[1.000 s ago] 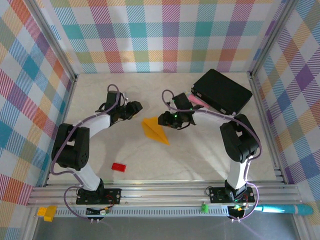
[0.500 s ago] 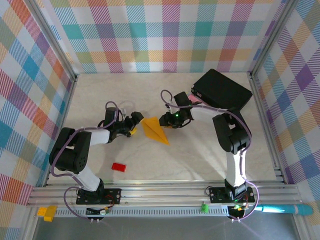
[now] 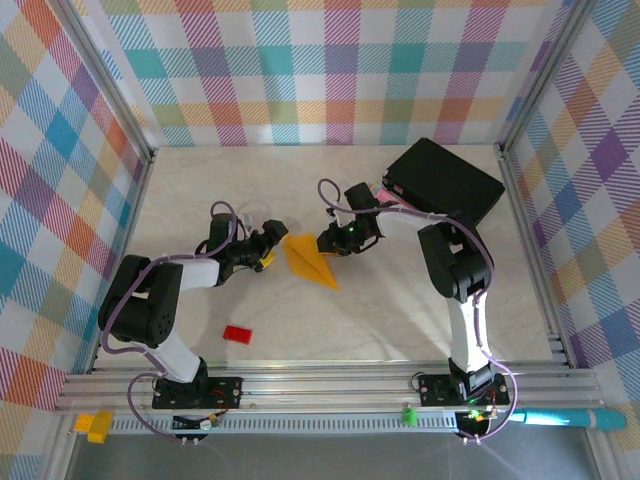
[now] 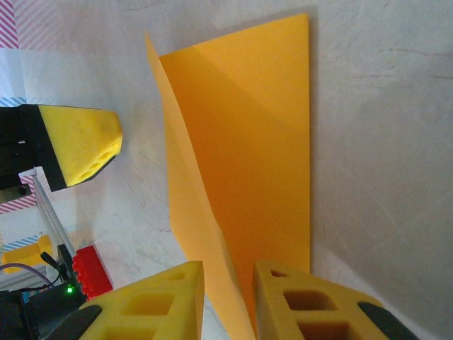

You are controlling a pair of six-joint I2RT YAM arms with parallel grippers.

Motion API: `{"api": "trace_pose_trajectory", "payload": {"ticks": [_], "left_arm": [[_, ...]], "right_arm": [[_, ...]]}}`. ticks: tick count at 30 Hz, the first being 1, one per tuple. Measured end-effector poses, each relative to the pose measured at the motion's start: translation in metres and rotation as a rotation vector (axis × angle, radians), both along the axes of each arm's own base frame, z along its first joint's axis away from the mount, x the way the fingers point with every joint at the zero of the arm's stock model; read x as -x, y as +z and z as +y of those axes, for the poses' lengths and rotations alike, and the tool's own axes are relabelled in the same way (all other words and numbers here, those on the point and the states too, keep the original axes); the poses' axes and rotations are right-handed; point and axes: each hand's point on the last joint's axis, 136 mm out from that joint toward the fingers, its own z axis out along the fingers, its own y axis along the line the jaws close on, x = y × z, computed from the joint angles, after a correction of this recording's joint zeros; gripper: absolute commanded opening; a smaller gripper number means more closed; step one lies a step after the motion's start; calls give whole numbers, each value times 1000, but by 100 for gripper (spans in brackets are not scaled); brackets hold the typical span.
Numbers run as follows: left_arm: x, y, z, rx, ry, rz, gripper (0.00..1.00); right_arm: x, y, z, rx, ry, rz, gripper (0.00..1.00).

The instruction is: Fold a paper plane with a square sheet of paper (pick it up from the middle)

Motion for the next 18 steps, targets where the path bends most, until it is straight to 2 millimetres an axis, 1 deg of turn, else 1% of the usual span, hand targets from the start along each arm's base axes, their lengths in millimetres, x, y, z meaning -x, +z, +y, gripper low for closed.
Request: {"api": "trace_pose_trajectory", "payload": {"ticks": [3,6,10,13,16,18], "left_arm": [[2,-1,-2,-5,-9,0,96],[3,-2,-2,-8,-14,5,95],[5,0,-4,-4,-24,3,94],[6,9,-8,5,-37,-19,95],[8,23,-13,16,-55,-52,96],[9,34,-18,25,-69,-83,96]], "right_arm": [[1,-1,1,-3,3,5,17],[1,0,2,-12,9,2,8],[-3,2,4,-26,7,-17,4],[-2,7,4,-51,0,-52,3],[2,21,1,-81,-17,-85,1],[-1,38,0,-113,-35,-121,1]]}}
